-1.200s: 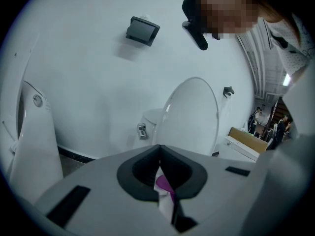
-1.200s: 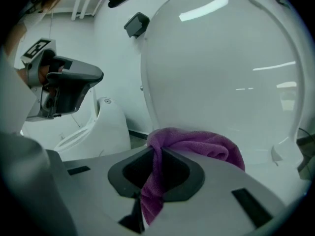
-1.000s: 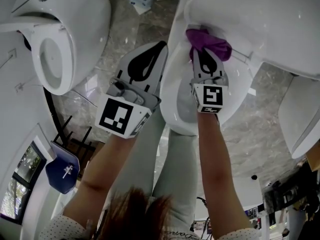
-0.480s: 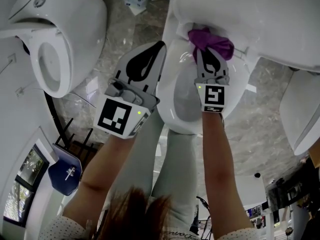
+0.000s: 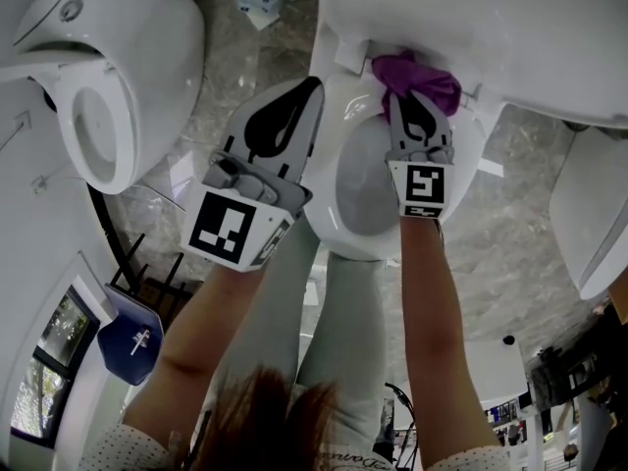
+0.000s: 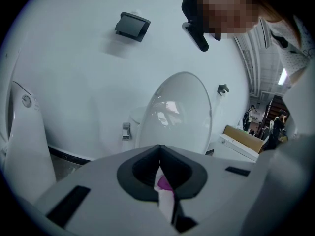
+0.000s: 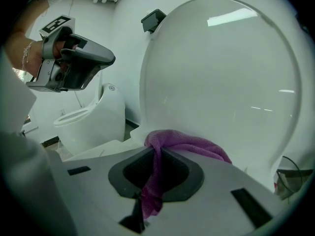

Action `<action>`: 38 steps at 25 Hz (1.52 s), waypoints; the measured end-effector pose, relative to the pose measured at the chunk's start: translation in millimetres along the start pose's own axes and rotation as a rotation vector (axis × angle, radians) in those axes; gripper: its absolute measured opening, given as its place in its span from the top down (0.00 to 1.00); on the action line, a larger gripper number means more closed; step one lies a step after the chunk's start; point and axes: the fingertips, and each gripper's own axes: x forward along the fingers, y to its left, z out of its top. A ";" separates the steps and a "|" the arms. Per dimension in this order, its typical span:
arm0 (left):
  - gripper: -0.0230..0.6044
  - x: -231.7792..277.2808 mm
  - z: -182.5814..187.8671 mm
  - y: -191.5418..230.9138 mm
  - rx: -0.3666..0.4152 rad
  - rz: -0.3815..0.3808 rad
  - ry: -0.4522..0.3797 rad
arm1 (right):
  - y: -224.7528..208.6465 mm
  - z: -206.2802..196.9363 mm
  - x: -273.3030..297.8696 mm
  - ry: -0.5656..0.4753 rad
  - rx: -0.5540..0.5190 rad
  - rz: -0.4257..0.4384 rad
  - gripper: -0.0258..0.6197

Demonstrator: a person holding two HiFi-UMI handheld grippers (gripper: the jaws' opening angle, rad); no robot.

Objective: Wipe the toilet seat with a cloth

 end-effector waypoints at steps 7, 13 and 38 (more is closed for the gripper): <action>0.96 3.4 -2.4 -8.2 0.010 -0.013 0.018 | -17.2 -5.0 -11.3 0.003 0.009 -0.030 0.88; 0.96 7.3 -4.8 -13.7 0.018 -0.026 0.033 | -27.6 -9.7 -17.9 0.007 0.015 -0.048 0.88; 0.96 10.9 4.6 -34.7 0.067 -0.068 0.030 | -71.8 -38.3 -58.8 0.069 0.023 -0.139 0.88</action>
